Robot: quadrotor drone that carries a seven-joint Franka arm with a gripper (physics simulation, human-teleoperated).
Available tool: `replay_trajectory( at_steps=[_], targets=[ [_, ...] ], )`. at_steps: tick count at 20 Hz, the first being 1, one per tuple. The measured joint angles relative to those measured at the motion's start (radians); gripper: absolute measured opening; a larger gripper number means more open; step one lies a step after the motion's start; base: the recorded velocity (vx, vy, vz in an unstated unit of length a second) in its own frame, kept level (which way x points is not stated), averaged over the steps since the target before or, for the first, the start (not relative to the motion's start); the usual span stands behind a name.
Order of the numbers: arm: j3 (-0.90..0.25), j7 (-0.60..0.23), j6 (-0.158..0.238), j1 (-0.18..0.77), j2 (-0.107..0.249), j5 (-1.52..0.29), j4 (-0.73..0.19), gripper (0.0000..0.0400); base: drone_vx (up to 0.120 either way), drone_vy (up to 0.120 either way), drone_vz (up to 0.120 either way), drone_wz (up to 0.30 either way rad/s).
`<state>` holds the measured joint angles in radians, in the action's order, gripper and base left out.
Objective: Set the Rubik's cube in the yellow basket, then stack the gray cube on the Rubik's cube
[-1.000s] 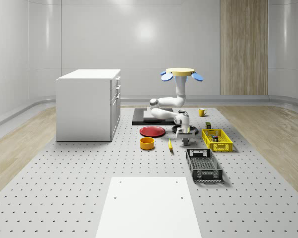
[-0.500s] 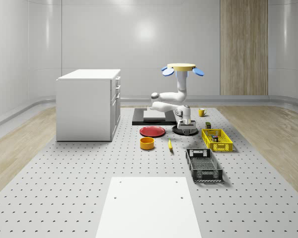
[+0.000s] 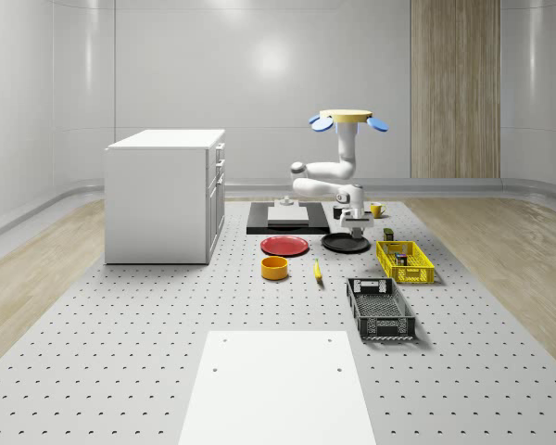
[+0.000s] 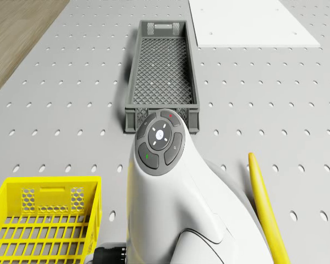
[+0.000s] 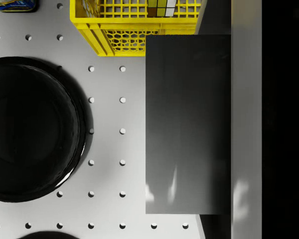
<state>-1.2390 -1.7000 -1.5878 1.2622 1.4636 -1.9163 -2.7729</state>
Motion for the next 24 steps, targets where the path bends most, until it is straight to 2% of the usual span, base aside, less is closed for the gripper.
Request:
replay_trajectory(
  at_steps=[14,22,24],
  targets=[
    [-0.002,-0.003,-0.010,0.004,0.011,0.006,0.000,0.0250,0.000,0.120,0.000,0.000],
    [-0.003,-0.005,-0.015,0.006,0.016,0.008,0.001,0.0250,0.000,0.120,-0.115,0.000],
    [-0.003,-0.005,-0.016,0.006,0.018,0.009,0.001,0.0250,0.000,0.120,-0.020,0.000]
  ],
)
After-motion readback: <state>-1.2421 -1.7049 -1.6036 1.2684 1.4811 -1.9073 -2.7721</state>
